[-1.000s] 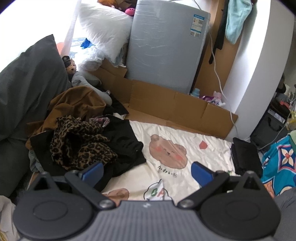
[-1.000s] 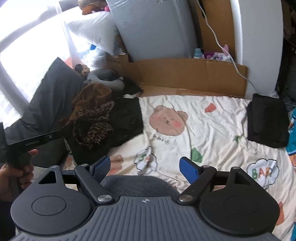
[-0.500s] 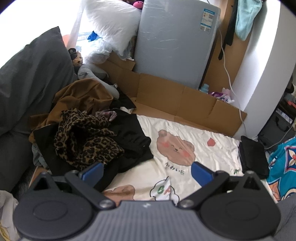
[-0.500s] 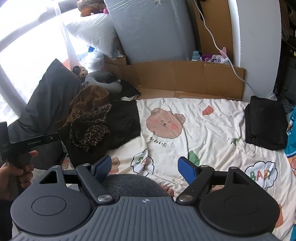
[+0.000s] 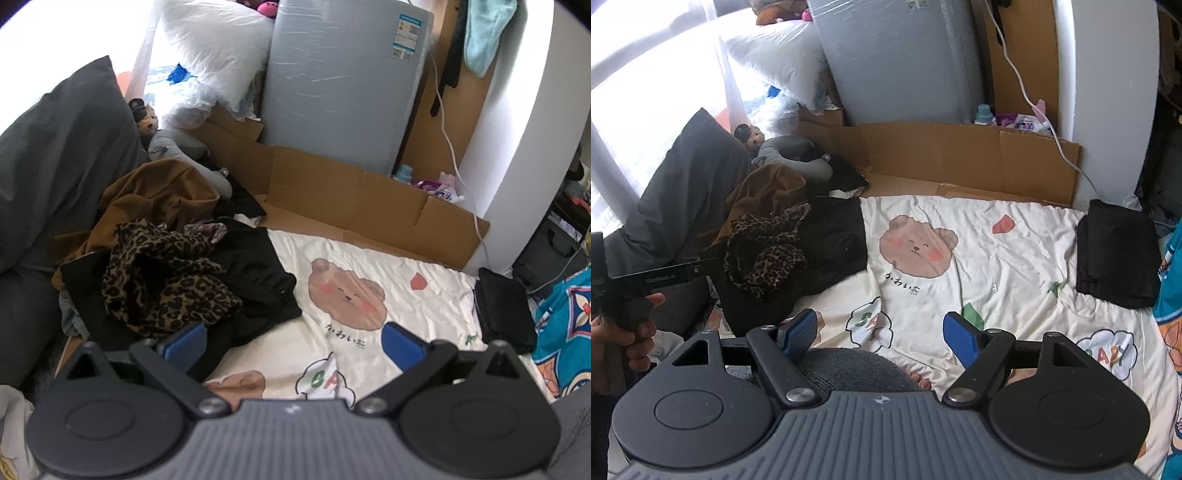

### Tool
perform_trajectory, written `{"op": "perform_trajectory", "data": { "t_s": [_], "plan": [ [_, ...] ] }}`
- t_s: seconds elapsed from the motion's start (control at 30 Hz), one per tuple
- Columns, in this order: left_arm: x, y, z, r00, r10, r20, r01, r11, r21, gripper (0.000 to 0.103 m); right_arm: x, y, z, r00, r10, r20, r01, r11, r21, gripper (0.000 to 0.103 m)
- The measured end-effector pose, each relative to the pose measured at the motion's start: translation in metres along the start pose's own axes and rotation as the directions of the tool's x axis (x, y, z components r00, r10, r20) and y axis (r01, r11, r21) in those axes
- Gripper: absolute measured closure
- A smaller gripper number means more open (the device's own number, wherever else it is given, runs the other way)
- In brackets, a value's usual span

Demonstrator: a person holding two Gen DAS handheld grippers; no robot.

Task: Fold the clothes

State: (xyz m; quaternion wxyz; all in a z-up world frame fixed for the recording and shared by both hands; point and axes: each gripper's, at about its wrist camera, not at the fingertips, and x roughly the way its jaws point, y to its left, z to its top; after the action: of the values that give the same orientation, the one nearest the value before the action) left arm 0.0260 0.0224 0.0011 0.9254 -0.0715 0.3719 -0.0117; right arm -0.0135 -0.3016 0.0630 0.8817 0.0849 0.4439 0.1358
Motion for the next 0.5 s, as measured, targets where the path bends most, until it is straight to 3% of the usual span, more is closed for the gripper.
{"op": "perform_trajectory", "data": {
  "t_s": [0.23,0.3,0.5],
  "plan": [
    [0.003,0.010,0.002,1.000,0.007,0.002,-0.007,1.000,-0.014,0.001,0.004,0.008,0.007,0.999,0.012,-0.041,-0.013,0.999,-0.032,0.025],
    [0.008,0.014,0.002,1.000,0.008,0.004,-0.007,1.000,-0.028,0.001,0.008,0.013,0.011,0.997,0.051,-0.059,-0.053,0.998,-0.043,0.025],
    [0.026,0.018,0.005,1.000,-0.004,-0.013,0.003,0.999,-0.035,0.001,0.009,0.011,0.018,0.996,0.081,-0.044,-0.084,0.993,-0.088,0.024]
  ]
}}
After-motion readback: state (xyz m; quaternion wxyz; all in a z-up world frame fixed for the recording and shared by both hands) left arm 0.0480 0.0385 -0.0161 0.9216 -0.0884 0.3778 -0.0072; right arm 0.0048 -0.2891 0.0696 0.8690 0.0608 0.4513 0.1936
